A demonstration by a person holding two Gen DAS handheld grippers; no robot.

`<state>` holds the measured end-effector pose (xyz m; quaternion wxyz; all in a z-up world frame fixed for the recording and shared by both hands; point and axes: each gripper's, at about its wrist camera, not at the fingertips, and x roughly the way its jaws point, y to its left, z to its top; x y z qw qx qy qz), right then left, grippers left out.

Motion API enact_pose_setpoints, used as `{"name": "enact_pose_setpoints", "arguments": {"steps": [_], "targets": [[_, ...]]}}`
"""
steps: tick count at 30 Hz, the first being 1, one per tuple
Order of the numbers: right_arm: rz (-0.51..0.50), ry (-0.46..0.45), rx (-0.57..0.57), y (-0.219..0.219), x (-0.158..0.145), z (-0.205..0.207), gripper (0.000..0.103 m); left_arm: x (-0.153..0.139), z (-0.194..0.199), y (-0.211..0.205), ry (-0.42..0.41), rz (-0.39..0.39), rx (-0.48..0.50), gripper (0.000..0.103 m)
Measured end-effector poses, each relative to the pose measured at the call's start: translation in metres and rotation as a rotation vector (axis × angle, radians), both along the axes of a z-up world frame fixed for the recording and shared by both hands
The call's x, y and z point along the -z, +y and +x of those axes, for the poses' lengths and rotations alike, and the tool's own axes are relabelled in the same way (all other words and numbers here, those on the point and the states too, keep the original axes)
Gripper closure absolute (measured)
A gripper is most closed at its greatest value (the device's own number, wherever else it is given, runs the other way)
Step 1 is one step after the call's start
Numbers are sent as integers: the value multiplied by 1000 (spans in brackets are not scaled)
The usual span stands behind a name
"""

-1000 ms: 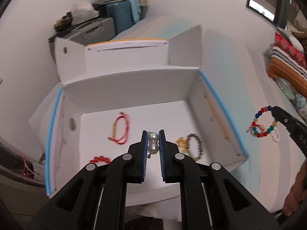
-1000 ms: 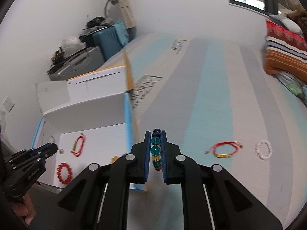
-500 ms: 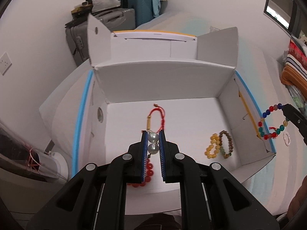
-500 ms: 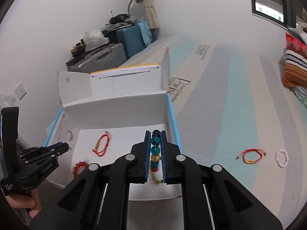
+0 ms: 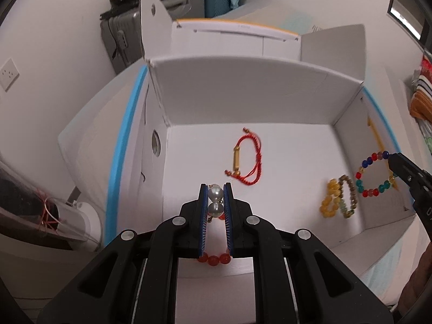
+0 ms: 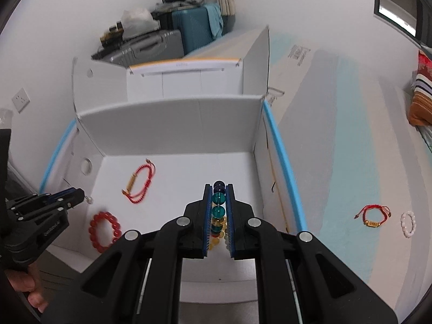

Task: Organize jewelry
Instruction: 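Carry both held bracelets over the white cardboard box with both tools, then open both tools to drop the bracelets into the box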

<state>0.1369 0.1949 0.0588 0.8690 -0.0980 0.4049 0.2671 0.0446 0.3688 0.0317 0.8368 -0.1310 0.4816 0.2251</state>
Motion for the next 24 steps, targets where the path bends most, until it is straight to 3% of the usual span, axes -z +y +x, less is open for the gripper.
{"name": "enact_pose_setpoints", "arguments": {"steps": [9, 21, 23, 24], "targets": [[-60, 61, -17, 13, 26, 7, 94, 17, 3, 7, 42, -5, -11, 92], [-85, 54, -51, 27, 36, -1, 93, 21, 4, 5, 52, -23, -12, 88], [-88, 48, -59, 28, 35, -3, 86, 20, 4, 5, 51, -22, -15, 79], [-84, 47, -60, 28, 35, -5, 73, 20, 3, 5, 50, -21, -17, 70]]}}
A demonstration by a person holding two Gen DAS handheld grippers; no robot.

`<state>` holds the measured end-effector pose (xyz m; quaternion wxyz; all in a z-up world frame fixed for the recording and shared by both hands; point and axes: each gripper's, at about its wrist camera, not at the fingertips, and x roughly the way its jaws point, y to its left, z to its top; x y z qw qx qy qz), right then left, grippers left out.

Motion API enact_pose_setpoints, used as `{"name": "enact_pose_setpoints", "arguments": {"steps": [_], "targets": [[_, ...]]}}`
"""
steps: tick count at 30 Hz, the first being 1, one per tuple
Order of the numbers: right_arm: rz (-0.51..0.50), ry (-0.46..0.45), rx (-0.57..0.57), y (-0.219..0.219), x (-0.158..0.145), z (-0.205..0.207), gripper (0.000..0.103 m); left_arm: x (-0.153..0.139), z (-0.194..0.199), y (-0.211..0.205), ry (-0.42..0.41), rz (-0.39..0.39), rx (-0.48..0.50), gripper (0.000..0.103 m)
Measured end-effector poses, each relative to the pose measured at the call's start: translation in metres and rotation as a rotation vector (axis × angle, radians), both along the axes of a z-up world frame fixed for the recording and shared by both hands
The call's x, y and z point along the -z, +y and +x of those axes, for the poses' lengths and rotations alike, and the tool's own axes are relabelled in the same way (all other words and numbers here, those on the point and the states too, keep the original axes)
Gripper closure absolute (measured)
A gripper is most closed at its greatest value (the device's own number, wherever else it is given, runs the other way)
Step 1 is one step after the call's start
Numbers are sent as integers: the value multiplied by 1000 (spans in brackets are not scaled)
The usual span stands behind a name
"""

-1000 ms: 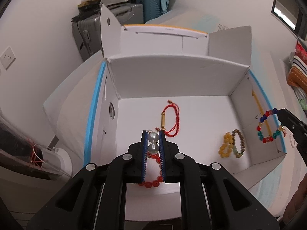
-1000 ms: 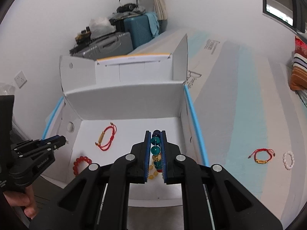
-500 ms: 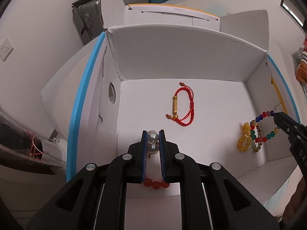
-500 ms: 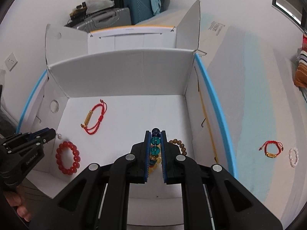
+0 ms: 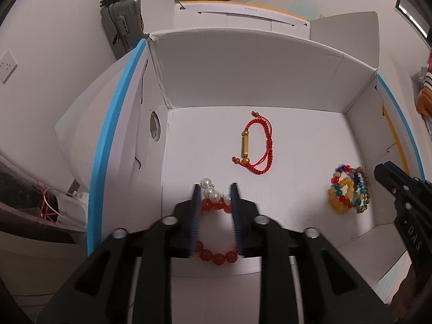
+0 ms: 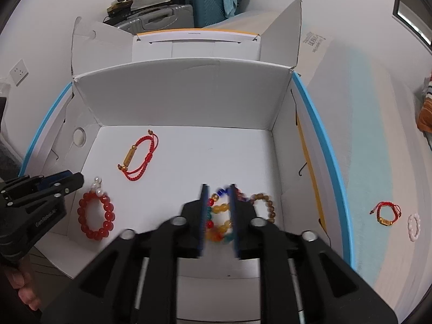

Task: Organize jewelry
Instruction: 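Open both tools to drop the bracelets into the box, then move both tools back over the red cord and white bead bracelets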

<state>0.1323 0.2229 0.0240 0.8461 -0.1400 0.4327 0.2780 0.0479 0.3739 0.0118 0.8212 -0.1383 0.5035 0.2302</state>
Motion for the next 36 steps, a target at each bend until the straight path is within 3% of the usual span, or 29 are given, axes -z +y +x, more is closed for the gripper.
{"name": "enact_pose_setpoints", "arguments": {"steps": [1, 7, 12, 22, 36], "targets": [[8, -1, 0, -1, -1, -1, 65, -1, -1, 0, -9, -5, 0, 69], [42, -42, 8, -6, -14, -7, 39, -8, 0, -15, -22, 10, 33, 45], [54, -60, 17, -13, -22, -9, 28, -16, -1, -26, -44, 49, 38, 21], [98, -79, 40, -33, -36, -13, 10, -35, -9, -29, -97, 75, 2, 7], [126, -118, 103, -83, -53, -16, 8, -63, -12, -72, -169, 88, 50, 6]]}}
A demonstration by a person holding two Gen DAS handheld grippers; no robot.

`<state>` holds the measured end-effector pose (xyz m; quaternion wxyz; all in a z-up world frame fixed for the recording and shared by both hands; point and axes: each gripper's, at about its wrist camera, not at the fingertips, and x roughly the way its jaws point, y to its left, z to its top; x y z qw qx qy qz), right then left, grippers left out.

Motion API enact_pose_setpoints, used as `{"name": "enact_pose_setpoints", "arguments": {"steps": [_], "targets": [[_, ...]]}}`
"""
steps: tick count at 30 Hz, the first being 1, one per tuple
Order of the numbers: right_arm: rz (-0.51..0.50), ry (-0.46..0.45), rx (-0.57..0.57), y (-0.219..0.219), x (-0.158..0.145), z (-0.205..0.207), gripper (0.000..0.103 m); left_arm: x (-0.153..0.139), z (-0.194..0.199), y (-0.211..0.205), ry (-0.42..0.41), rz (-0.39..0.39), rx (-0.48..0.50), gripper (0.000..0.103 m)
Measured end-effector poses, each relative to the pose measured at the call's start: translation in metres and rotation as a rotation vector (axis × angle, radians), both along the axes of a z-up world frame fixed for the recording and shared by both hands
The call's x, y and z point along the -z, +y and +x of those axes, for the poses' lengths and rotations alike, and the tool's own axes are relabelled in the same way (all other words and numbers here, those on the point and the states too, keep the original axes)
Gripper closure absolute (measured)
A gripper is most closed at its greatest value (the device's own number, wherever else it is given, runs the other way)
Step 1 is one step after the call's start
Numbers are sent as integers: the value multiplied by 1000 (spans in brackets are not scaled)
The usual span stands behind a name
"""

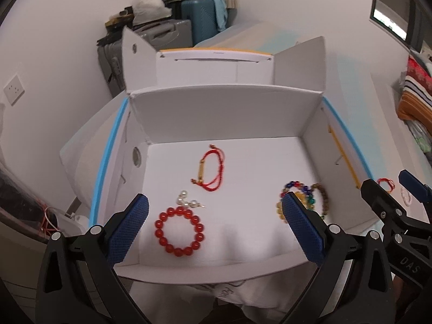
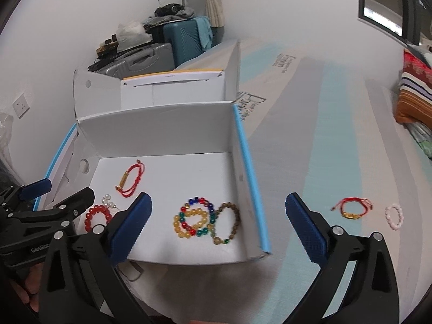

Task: Organize jewelry
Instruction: 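Move both tools back over the red cord and white bead bracelets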

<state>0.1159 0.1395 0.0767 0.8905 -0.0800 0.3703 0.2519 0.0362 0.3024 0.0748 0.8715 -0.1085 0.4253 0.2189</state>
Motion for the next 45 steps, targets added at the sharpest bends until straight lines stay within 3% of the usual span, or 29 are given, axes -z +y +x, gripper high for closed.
{"name": "enact_pose_setpoints", "arguments": {"steps": [8, 18, 24, 33, 39, 45], "targets": [[26, -15, 71, -48, -10, 7, 8, -9, 10, -41, -37, -5, 56, 6], [27, -16, 209, -141, -5, 38, 8, -13, 47, -114, -62, -10, 169, 6], [24, 6, 304, -205, 8, 63, 8, -1, 77, -166, -62, 26, 248, 6], [-4, 35, 411, -277, 27, 96, 8, 17, 124, -223, -54, -25, 352, 6], [-6, 64, 462, -309, 45, 118, 8, 33, 160, -258, -38, -56, 417, 6], [-19, 108, 517, -330, 73, 141, 8, 53, 186, -283, -38, -35, 462, 6]]}}
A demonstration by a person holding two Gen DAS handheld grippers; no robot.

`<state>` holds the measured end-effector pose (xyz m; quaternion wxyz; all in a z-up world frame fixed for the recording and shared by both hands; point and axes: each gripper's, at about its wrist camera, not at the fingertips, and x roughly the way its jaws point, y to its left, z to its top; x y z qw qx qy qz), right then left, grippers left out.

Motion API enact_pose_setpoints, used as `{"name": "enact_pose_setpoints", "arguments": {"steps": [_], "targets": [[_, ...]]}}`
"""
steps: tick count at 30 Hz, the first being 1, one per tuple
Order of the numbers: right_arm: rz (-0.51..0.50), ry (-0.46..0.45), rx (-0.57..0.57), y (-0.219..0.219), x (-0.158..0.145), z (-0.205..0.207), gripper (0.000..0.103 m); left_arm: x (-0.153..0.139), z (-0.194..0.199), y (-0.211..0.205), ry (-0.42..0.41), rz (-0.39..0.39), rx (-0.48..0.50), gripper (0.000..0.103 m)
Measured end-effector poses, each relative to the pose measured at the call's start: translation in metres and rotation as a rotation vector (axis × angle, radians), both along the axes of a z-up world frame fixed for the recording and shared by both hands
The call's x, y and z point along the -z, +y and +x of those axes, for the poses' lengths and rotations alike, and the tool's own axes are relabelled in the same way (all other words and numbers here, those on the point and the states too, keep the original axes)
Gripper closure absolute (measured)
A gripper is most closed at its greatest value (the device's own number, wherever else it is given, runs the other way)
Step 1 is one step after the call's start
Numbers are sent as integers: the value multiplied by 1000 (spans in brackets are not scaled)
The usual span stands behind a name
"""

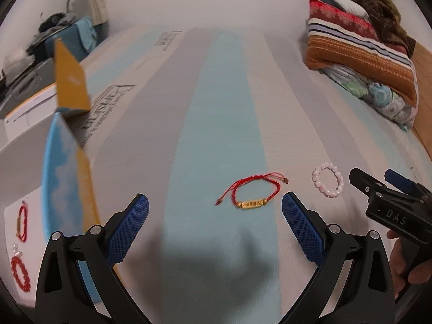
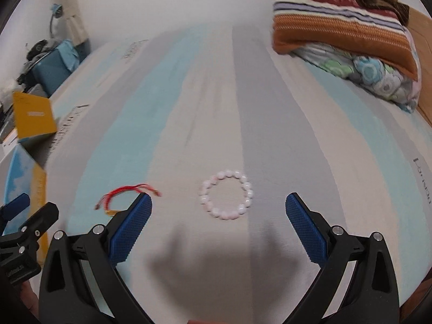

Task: Organize jewelry
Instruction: 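Move both tools back over the red cord and white bead bracelets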

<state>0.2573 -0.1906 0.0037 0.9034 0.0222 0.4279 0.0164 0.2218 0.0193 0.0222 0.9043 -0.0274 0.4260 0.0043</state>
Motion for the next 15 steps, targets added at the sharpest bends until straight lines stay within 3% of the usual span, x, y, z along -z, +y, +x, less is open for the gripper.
{"name": "enact_pose_setpoints", "arguments": {"steps": [15], "targets": [[1, 73, 54, -40, 49, 43, 8, 49, 54, -36, 54, 32, 70, 6]]}}
